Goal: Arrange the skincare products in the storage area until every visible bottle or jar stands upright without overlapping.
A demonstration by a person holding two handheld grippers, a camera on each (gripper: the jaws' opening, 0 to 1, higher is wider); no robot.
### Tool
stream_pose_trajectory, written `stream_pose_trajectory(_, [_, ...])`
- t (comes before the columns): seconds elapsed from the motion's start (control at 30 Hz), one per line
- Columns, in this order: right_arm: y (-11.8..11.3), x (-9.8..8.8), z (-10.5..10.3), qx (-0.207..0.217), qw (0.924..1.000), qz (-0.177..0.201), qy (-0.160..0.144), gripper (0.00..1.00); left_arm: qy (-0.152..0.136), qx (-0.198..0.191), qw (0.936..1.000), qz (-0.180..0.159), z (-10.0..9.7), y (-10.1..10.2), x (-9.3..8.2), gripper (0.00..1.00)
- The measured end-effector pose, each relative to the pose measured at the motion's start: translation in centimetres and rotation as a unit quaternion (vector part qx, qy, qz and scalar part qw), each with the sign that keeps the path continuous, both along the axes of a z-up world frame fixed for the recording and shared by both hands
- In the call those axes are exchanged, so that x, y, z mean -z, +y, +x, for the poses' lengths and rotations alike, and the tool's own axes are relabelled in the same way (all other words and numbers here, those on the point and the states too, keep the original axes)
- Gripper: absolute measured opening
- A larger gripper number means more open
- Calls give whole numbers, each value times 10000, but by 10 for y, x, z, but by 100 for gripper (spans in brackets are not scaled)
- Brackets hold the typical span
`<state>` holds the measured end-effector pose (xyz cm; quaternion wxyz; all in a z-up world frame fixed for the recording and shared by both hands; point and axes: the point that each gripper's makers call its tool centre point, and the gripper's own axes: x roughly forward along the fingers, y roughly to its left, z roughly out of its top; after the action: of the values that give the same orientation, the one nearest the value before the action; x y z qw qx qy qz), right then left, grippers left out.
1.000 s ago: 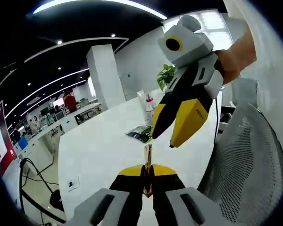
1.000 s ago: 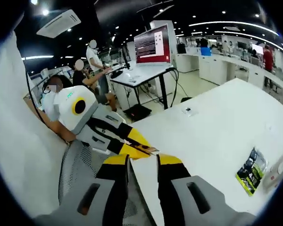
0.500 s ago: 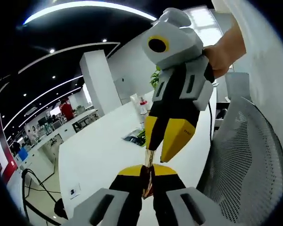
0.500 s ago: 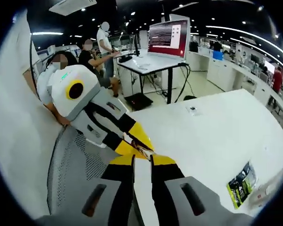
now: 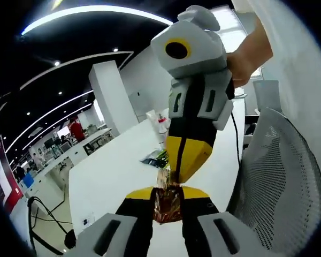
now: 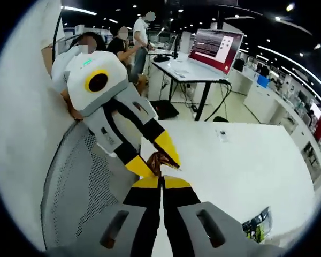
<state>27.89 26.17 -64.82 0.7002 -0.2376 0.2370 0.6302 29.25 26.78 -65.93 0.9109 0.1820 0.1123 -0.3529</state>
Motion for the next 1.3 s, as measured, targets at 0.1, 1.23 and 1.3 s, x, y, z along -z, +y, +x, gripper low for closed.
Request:
stream_pose_trajectory(0.1, [-12, 2, 13, 363, 9992, 13, 194, 0, 239, -173, 9991, -310, 2, 5, -2, 30])
stream_pose_trajectory(1.23, [-17, -41, 21, 1400, 9231, 2340, 2713, 1, 1516, -73, 9446, -2909, -2, 14, -44, 1])
stream_pose_trajectory(1.3, [-14, -44, 23, 1259, 9356, 2342, 2324, 4, 1593, -32, 9388, -3054, -2, 16, -47, 1])
